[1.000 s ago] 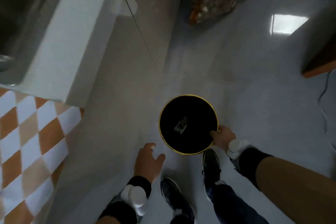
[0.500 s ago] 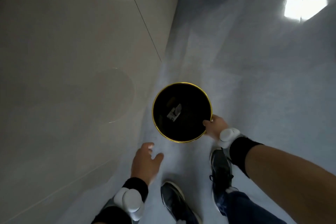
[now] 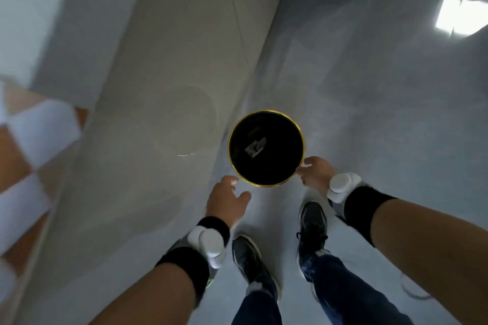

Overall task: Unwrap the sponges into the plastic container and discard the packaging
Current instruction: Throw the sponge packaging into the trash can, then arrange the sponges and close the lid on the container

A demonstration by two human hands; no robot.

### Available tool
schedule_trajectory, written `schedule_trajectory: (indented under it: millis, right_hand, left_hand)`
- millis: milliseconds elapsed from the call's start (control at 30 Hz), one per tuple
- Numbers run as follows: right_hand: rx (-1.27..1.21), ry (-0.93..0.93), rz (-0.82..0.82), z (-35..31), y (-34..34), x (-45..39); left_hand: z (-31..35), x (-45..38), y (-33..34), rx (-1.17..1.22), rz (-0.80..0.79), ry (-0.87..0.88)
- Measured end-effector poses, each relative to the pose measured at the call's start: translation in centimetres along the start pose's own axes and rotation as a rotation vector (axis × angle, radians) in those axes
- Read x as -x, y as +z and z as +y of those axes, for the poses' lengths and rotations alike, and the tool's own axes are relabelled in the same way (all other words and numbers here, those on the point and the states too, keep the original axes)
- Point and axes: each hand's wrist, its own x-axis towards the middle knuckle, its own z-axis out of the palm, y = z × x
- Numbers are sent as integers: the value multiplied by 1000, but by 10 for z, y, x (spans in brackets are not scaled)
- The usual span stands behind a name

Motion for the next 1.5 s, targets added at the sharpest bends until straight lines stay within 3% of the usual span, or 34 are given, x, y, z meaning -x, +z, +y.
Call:
schedule_trajectory:
  millis: [267, 567, 833, 1000, 1200, 1333, 1500]
  right_hand:
    - [309, -459, 27, -76, -42, 189]
    - [387, -720, 206, -171, -60, 362]
    - [411, -950, 272, -264, -13, 489]
    - [469, -1112, 251, -331, 38, 544]
    - [535, -1298, 111, -402, 115, 594]
    - [643, -1412, 30, -439, 165, 608]
    - [681, -1426, -144, -483, 222, 612]
  left_hand:
    - [62, 98, -55, 32, 37, 119]
    - [113, 237, -162, 41, 138, 355]
    - [80, 340, -303, 74, 380, 501]
    - [32, 381, -387, 111, 580, 471]
    - [-46, 421, -469, 189, 789, 334]
    - [-99, 438, -498, 204, 880, 216]
    - [-160, 448, -520, 254, 945, -2]
